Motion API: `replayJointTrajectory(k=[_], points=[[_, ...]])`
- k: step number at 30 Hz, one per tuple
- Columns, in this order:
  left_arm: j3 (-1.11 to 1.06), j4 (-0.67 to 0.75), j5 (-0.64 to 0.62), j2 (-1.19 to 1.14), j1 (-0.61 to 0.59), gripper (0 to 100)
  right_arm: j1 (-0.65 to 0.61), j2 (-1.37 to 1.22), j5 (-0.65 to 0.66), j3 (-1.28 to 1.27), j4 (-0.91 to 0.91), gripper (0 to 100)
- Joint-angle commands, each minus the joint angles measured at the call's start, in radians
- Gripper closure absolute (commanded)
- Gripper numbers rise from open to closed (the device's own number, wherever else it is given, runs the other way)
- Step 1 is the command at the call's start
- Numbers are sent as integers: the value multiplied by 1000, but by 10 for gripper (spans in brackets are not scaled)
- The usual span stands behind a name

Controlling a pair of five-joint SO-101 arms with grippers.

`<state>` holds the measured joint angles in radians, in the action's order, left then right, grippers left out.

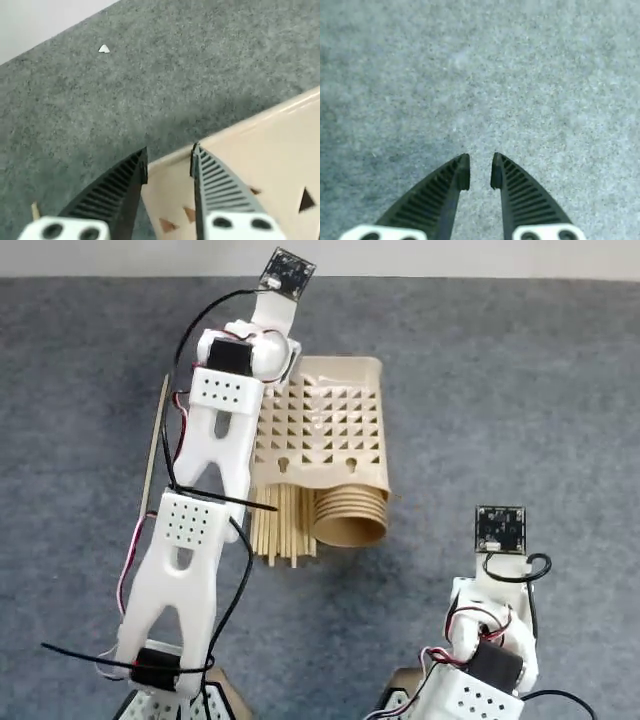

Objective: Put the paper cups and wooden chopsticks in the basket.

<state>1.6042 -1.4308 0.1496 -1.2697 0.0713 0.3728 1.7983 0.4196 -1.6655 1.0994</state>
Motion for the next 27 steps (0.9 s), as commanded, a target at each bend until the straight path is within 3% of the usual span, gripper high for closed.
replayJointTrajectory(k=[1,4,8,11,22,27], points=[[53,-207,-3,87,-25,829,-5,4,9,-125,-12,910],[54,-318,-6,194,-28,829,-5,4,9,-125,-12,910],[38,-338,6,341,-33,825,-5,4,9,-125,-12,910],[-104,-339,81,467,-22,821,-5,4,9,-125,-12,910],[-1316,-322,304,1328,182,793,-5,4,9,-125,-12,910],[-1748,-77,327,1687,150,790,-5,4,9,-125,-12,910]])
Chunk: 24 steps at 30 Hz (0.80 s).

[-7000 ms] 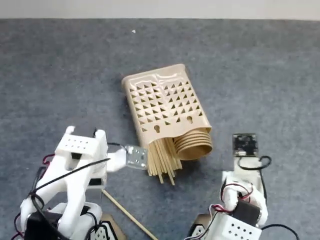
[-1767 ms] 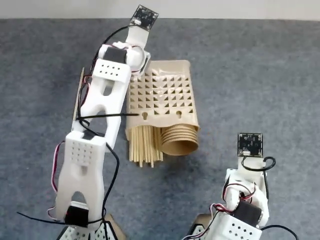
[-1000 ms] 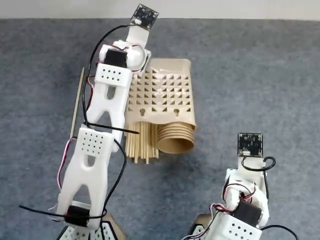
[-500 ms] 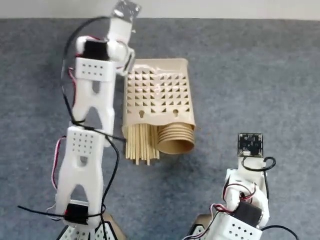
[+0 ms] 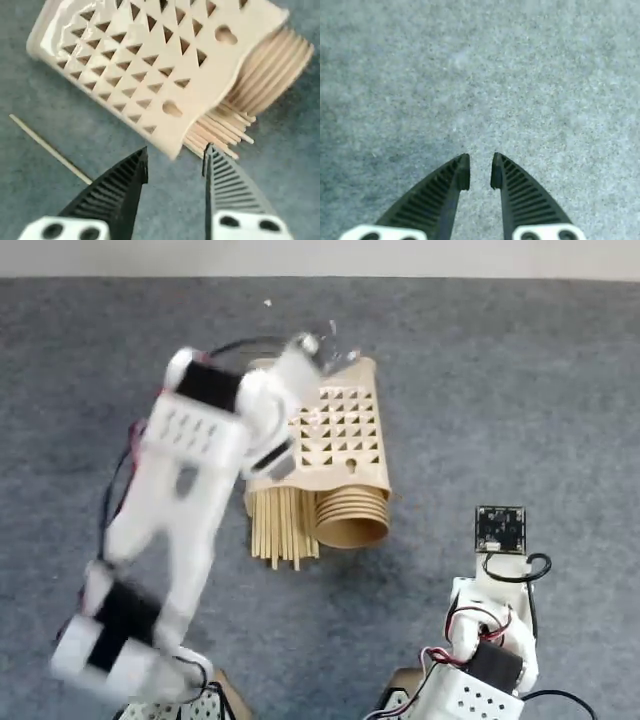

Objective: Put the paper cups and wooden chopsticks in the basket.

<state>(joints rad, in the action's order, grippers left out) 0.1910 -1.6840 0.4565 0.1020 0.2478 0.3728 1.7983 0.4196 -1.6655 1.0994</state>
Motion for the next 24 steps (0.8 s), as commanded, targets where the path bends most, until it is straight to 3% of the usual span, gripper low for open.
replayJointTrajectory(k=[1,7,14,24], points=[[-400,221,21,357,-39,779,-5,4,9,-125,-12,910],[-624,384,172,412,-45,728,-5,4,9,-125,-12,910],[-754,531,262,414,-4,726,-5,4,9,-125,-12,910],[-941,896,394,412,-1,726,-5,4,9,-125,-12,910]])
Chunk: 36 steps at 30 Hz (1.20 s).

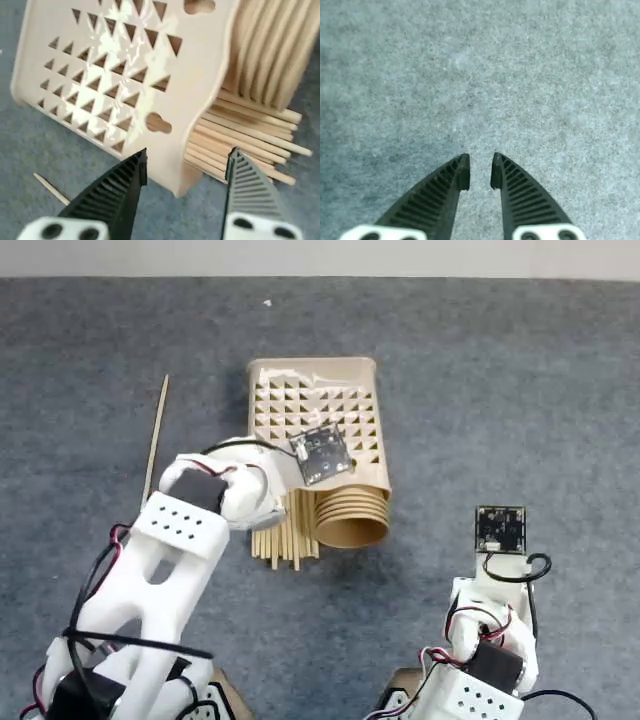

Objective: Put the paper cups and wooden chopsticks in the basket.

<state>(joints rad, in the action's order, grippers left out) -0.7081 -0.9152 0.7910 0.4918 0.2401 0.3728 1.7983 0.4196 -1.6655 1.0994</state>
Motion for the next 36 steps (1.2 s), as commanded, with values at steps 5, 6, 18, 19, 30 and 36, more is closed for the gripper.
replayJointTrajectory(k=[5,6,18,19,30,36], points=[[-110,276,132,21,-28,727,-5,4,9,-125,-12,910],[-117,295,141,21,-38,727,-5,4,9,-125,-12,910],[-288,572,186,24,-91,793,-5,4,9,-125,-12,910],[-295,594,186,24,-88,793,-5,4,9,-125,-12,910],[-305,703,124,22,-87,935,-5,4,9,-125,-12,910],[-298,703,121,22,-87,989,-5,4,9,-125,-12,910]])
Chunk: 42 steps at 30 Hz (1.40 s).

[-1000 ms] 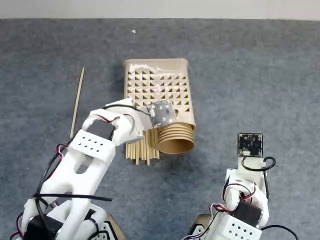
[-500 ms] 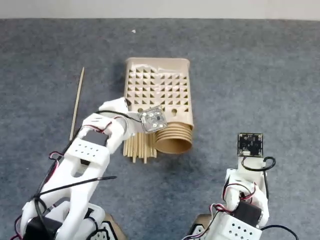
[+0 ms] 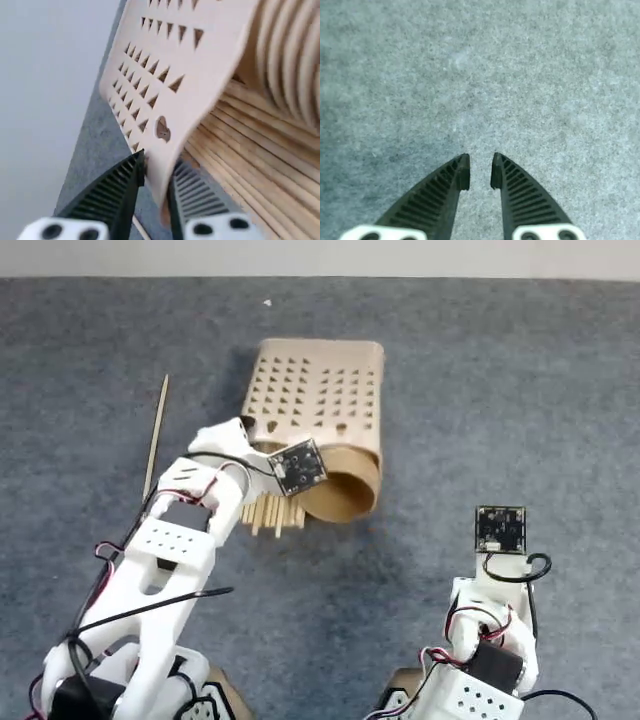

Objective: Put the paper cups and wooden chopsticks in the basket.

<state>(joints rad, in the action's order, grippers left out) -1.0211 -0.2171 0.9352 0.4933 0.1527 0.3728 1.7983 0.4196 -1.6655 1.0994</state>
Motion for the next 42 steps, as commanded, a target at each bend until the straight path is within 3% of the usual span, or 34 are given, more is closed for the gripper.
replayJointTrajectory(k=[1,5,12,27,37,39,42], points=[[16,5,-25,21,1,995,-5,4,9,-125,-12,910],[82,-6,-152,21,-7,995,-5,4,9,-125,-12,910],[317,-238,-255,-51,-7,996,-5,4,9,-125,-12,910],[1167,-1007,-338,-392,-24,997,-5,4,9,-125,-12,910],[1888,-1510,-434,-819,-44,997,-5,4,9,-125,-12,910],[2011,-1568,-462,-885,-45,997,-5,4,9,-125,-12,910],[2022,-1567,-511,-926,-61,997,-5,4,9,-125,-12,910]])
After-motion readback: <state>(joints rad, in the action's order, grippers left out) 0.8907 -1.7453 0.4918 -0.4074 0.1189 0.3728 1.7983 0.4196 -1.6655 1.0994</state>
